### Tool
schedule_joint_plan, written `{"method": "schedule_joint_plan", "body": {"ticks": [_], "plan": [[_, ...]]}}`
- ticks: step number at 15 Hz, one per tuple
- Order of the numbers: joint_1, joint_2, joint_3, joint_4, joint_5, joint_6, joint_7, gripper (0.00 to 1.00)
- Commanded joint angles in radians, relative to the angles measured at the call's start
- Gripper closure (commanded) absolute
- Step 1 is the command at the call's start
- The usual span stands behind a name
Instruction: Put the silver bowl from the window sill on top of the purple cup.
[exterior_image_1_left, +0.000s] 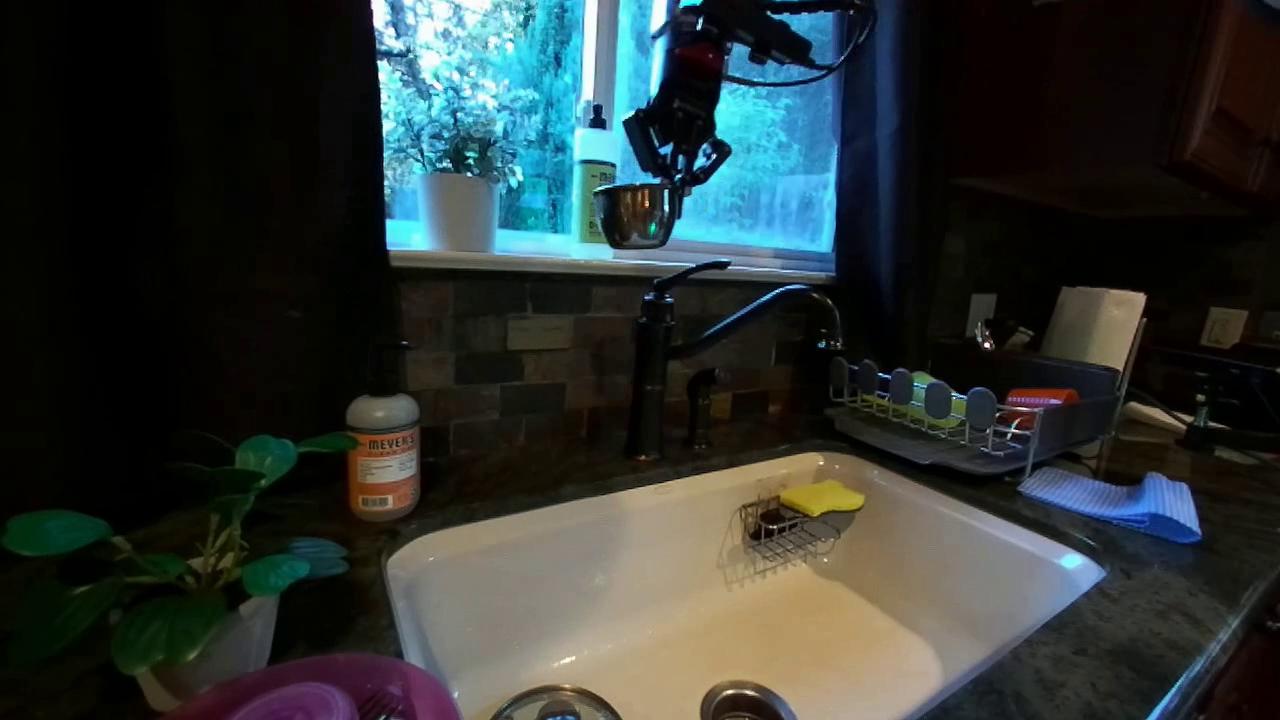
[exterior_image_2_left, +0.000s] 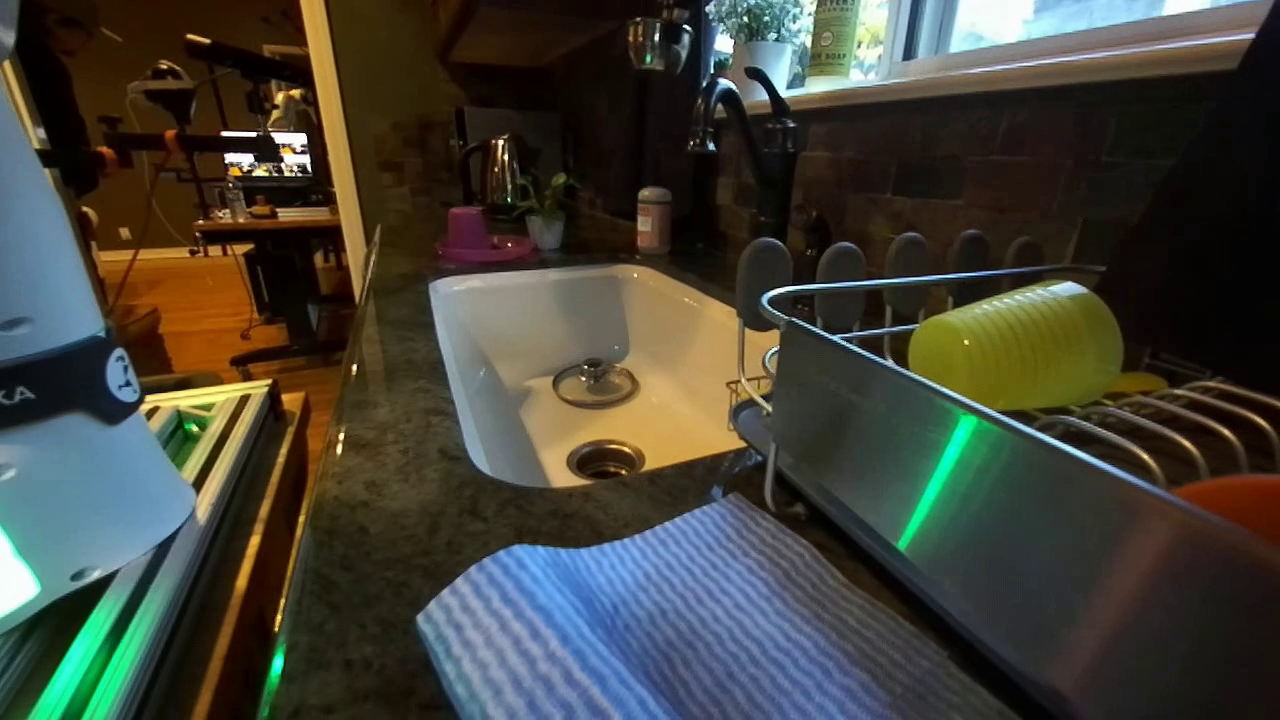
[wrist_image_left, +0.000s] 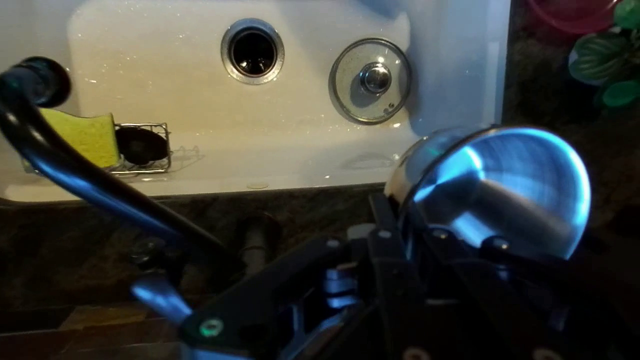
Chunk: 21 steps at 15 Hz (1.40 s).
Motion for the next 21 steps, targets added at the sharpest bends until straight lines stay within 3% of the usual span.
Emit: {"method": "schedule_joint_plan", "body": {"ticks": [1,8,9,10,14,15,18,21], "plan": [[0.113,0.174,0.038,0.225,-0.061,-0.101,-0.045,0.98],[0.308,0.453,0.097,0.537,-0.166,-0.239,-0.209,0.98],[0.269,0.353,0.089,0.378,-0.126,-0.162,-0.147,0.98],[0.284,0.375,0.088,0.396,-0.13,-0.165,-0.15,0.93],[0.273,0.37,0.088,0.394,-0.13,-0.164,-0.149,0.93],[0.29,0.379,0.082,0.401,-0.157,-0.167,-0.159,0.98],[0.385,0.399,0.083,0.409,-0.27,-0.109,-0.212,0.98],[0.493,0.37,0.083,0.346,-0.367,-0.024,-0.183,0.98]]}}
